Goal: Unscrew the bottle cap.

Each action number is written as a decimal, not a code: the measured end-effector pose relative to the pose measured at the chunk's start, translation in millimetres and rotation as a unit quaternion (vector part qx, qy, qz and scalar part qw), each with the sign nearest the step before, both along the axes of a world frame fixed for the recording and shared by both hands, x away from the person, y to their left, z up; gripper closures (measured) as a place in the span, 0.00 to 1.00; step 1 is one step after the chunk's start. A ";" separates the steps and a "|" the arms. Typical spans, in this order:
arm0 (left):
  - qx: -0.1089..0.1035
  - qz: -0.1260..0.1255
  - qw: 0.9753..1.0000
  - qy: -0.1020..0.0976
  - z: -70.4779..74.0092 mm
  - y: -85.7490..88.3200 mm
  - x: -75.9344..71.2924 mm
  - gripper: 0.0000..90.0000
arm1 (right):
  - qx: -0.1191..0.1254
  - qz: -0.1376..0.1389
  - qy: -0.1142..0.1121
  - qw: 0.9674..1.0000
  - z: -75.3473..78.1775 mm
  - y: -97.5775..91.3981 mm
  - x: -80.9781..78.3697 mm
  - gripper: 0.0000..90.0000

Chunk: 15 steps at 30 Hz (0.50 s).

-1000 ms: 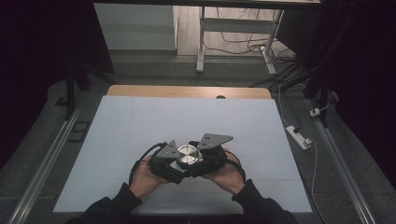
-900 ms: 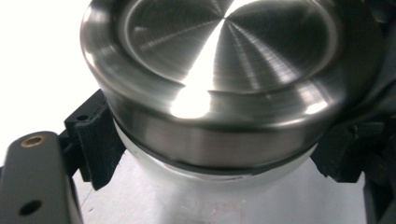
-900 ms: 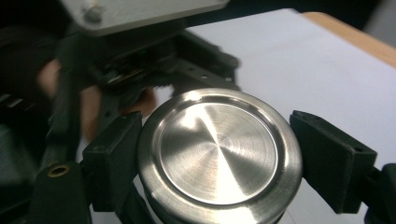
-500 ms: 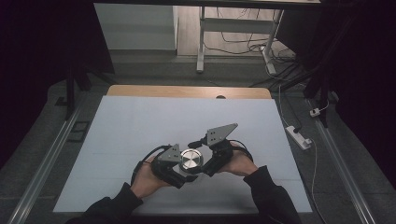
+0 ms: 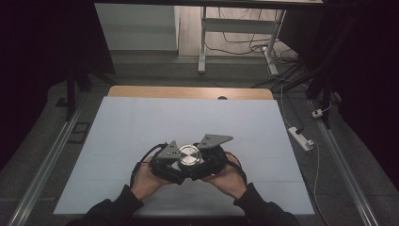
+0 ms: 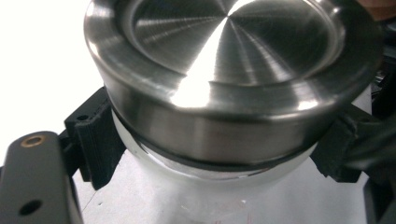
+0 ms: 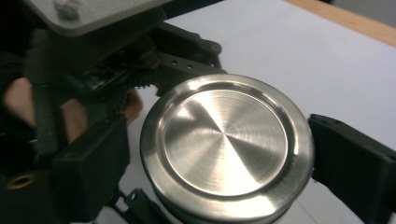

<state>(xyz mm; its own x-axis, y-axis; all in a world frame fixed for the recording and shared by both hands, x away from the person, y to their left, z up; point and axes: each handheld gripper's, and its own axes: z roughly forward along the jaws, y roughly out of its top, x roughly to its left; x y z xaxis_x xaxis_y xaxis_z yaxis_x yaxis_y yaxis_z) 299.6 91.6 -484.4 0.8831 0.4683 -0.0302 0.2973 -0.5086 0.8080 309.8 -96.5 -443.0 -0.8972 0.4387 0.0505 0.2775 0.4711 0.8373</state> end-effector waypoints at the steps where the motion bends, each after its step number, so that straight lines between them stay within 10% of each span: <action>1: 0.000 0.000 1.000 0.000 0.0 0.0 0.0 0.18 | 0.000 0.000 0.000 1.000 0.0 0.0 0.0 0.12; 5: -0.001 -0.006 1.000 0.000 1.3 -0.3 -1.1 0.18 | -0.005 -0.006 -0.022 1.000 -0.3 1.2 -3.0 0.20; 10: -0.010 -0.032 0.999 0.001 2.0 -0.1 -1.6 0.18 | -0.005 0.053 -0.014 0.999 2.9 -5.4 4.2 0.20; 15: -0.015 -0.065 0.998 0.005 2.3 -2.3 -3.4 0.18 | 0.013 0.161 0.020 0.987 4.0 -16.8 22.2 0.20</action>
